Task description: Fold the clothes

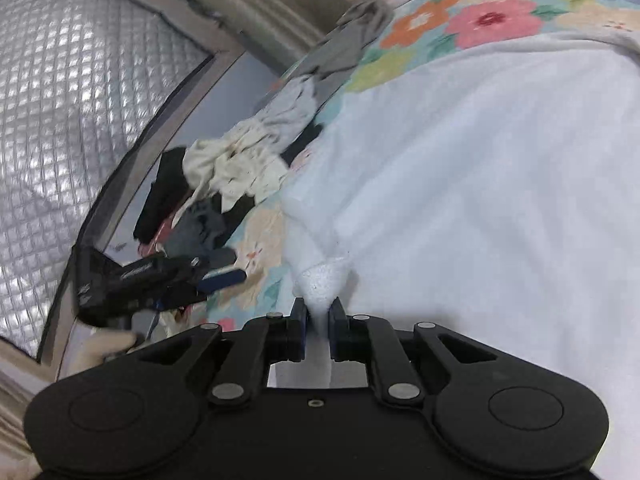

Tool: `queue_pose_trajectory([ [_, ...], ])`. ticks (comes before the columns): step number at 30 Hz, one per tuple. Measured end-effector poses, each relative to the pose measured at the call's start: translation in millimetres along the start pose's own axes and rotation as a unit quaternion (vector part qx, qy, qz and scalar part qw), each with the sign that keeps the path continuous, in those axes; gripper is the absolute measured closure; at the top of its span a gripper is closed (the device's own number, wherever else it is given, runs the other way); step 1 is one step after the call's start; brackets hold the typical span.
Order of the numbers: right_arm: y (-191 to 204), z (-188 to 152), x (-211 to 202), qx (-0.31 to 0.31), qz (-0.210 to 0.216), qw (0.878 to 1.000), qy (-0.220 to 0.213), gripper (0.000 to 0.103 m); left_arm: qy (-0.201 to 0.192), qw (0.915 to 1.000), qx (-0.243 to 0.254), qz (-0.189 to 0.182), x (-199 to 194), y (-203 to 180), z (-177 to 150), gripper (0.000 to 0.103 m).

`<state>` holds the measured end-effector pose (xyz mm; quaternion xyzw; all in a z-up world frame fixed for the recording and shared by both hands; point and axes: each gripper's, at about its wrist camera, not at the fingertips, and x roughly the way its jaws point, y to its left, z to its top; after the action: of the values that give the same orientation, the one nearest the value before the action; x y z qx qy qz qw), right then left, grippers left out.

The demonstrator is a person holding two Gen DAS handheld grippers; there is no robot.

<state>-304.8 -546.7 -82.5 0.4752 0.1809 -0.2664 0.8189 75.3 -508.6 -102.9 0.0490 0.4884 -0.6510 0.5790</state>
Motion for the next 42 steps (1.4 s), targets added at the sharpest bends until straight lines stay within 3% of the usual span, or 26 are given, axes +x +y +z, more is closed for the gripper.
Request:
queue_pose_trajectory([
  [4,-11.8,11.3,-29.6,-0.011,-0.041,0.999,-0.031,0.090,-0.007,0.9976,0.051,0.045,27.3,-19.0,34.3,0.040],
  [9,-29.6,20.4,-52.1,-0.017,-0.094,0.994,-0.048,0.090,0.004,0.9993,0.029,0.024,72.3,-26.7,70.7,0.040],
  [13,-44.7,25.3,-44.5,-0.015,-0.099,0.994,-0.035,0.090,-0.013,0.9999,-0.002,0.001,94.9,-25.3,87.7,0.040],
  [16,-42.7,30.0,-34.3,-0.034,-0.106,0.993,-0.030,0.090,-0.003,0.9998,-0.021,-0.004,120.4,-25.2,97.9,0.039],
  [20,-34.6,34.6,-37.1,-0.042,-0.093,0.994,-0.034,0.090,-0.029,0.9954,0.041,0.082,142.3,-42.9,102.5,0.039],
  [23,-30.6,40.0,-40.3,-0.063,-0.081,0.995,-0.018,0.090,-0.021,0.9955,0.058,0.072,157.0,-48.5,101.2,0.031],
  [26,-31.1,45.6,-28.7,-0.085,-0.090,0.992,-0.001,0.090,-0.032,0.9958,0.052,0.068,168.3,-44.7,97.3,0.036],
  [28,-34.9,47.4,-26.1,-0.077,-0.083,0.994,-0.006,0.090,-0.040,0.9950,0.053,0.074,171.3,-47.5,93.6,0.050],
  [30,-36.8,45.5,-29.4,-0.073,-0.080,0.994,-0.012,0.090,-0.031,0.9967,0.053,0.054,173.4,-52.9,91.4,0.080],
  [32,-39.1,41.1,-38.3,-0.069,-0.080,0.994,-0.017,0.090,-0.038,0.9974,0.052,0.033,172.3,-63.7,91.0,0.088],
  [36,-49.2,31.9,-65.6,-0.044,-0.085,0.995,-0.041,0.090,-0.062,0.9955,0.070,-0.015,163.5,-98.5,90.1,0.093],
  [42,-66.5,1.8,-141.2,0.010,-0.120,0.988,-0.101,0.090,-0.069,0.9823,0.124,-0.123,154.6,-207.7,82.9,0.093],
])
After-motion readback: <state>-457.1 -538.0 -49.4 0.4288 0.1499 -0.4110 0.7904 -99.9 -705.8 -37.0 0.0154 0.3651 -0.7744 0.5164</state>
